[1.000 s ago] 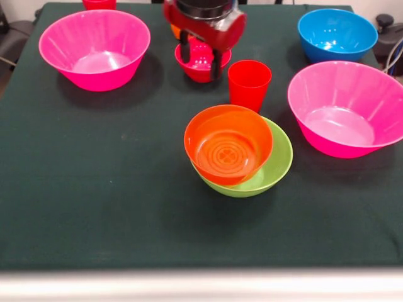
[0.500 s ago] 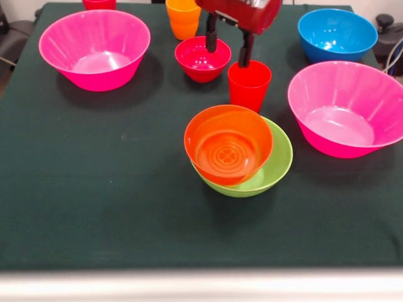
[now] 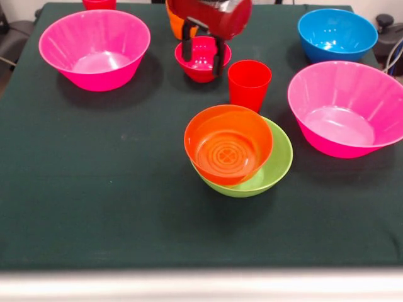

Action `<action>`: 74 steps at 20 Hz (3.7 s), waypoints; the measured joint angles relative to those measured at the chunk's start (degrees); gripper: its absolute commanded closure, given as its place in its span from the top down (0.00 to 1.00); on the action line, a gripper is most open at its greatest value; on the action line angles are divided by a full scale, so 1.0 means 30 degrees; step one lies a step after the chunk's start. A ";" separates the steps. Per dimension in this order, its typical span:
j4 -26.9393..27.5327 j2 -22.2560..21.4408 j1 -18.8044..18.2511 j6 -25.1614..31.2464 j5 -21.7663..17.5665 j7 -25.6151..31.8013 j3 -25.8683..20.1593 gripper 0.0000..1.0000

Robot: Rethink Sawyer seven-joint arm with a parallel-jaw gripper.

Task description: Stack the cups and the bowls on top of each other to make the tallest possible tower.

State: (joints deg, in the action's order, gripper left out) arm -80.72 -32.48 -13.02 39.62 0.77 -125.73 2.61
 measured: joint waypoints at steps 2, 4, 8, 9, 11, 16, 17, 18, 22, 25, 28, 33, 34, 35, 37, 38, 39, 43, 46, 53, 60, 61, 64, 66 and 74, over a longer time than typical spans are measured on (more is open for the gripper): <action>-0.0370 0.0035 -0.0304 -0.0531 -0.0004 0.0000 -0.0033 1.00; -0.0541 0.0051 -0.0420 -0.0761 -0.0016 0.0000 -0.0039 1.00; -0.1243 0.0100 -0.0684 -0.1361 -0.0012 0.0000 -0.0094 1.00; -0.1436 0.0114 -0.0673 -0.1408 -0.0012 0.0000 -0.0115 1.00; -0.1655 0.0119 -0.0648 -0.1410 -0.0008 0.0000 -0.0165 1.00; -0.2371 0.0141 -0.0369 -0.1579 -0.0008 0.0000 -0.0267 1.00; -0.2457 0.0151 -0.0270 -0.1626 -0.0008 0.0000 -0.0267 1.00; -0.2534 0.0159 -0.0158 -0.1670 -0.0008 0.0000 -0.0267 1.00; -0.2728 0.0221 0.0608 -0.1887 0.0016 0.0000 -0.0270 1.00; -0.2750 0.0292 0.1085 -0.2020 0.0043 0.0000 -0.0271 1.00; -0.2761 0.0400 0.1428 -0.2206 0.0079 0.0000 -0.0283 1.00; -0.2780 0.0646 0.1747 -0.2706 0.0233 0.0000 -0.0278 1.00; -0.2779 0.0710 0.1780 -0.2779 0.0235 0.0000 -0.0274 1.00; -0.2777 0.0775 0.1813 -0.2853 0.0237 0.0000 -0.0270 1.00; -0.2780 0.1105 0.1933 -0.3075 0.0233 0.0000 -0.0170 1.00; -0.2774 0.1246 0.1980 -0.3171 0.0237 0.0000 -0.0121 1.00; -0.2777 0.1347 0.2018 -0.3228 0.0235 0.0000 -0.0078 1.00; -0.2681 0.1619 0.2272 -0.3703 0.0518 0.0000 0.0146 1.00; -0.2683 0.1715 0.2418 -0.4056 0.0762 0.0000 0.0245 1.00; -0.2758 0.2078 0.2661 -0.5200 0.1181 0.0000 0.0322 1.00; -0.3710 0.2195 0.3117 -0.5781 0.1639 0.0000 0.0426 1.00; -0.3832 0.2160 0.3191 -0.5776 0.1703 0.0000 0.0429 1.00; -0.4152 0.2076 0.3365 -0.5776 0.1833 0.0000 0.0440 1.00; -0.4386 0.2007 0.3446 -0.5776 0.1924 0.0000 0.0443 1.00; -0.4938 0.1664 0.3933 -0.5781 0.1987 0.0000 0.0995 0.00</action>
State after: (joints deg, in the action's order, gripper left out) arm -95.53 -27.49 -1.22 22.27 6.74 -125.73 5.59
